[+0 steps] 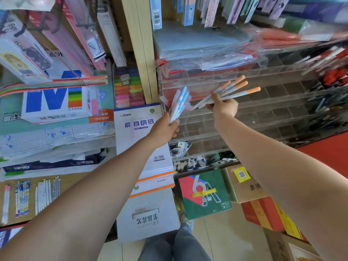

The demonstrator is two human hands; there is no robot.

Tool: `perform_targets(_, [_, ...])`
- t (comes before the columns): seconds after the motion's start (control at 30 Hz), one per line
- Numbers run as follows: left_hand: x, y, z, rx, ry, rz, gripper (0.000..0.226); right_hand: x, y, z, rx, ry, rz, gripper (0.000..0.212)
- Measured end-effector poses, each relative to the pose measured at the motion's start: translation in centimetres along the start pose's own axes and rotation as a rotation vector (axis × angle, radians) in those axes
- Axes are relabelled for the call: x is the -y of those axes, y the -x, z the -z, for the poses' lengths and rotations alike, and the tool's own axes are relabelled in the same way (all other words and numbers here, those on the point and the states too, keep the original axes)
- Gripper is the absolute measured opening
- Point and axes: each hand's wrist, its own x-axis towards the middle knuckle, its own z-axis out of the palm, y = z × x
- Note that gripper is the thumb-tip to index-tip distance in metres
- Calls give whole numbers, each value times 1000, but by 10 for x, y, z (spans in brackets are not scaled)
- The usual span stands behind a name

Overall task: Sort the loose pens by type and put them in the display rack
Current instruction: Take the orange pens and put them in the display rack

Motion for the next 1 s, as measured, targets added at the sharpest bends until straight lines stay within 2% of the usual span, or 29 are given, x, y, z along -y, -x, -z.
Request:
perform_targets(0.17, [1, -4, 4, 30, 39, -3, 28, -12, -13, -9, 18, 233, 9, 14])
perform_targets(0.27, [1, -5, 6, 41, 68, -6, 29, -13, -20, -10, -1, 302, 17, 24])
perform_targets(0.4, [1, -7, 8, 51, 70, -6, 31, -7, -26, -11, -34, 252, 14, 18])
perform_targets(0.53, [1, -8, 11, 67, 73, -7, 29, -9, -26, -13, 28, 330, -62, 22])
perform_targets(0.77, [0, -6, 17, 108, 51, -15, 23, -11, -29, -11, 60, 296, -14, 18])
perform_targets(0.83, [0, -4, 18, 129, 42, -20, 22, -12, -29, -7, 75, 313, 11, 3])
perform_targets(0.87, [-1, -3, 19, 140, 36, -22, 21, -12, -28, -5, 78, 329, 15, 10])
perform_targets(0.97, [-2, 0, 20, 161, 43, -23, 22, -13, -22, 0, 25, 354, -2, 12])
perform_targets(1.0, [-3, 2, 20, 168, 49, -20, 24, -14, -18, 3, 8, 361, -13, 20])
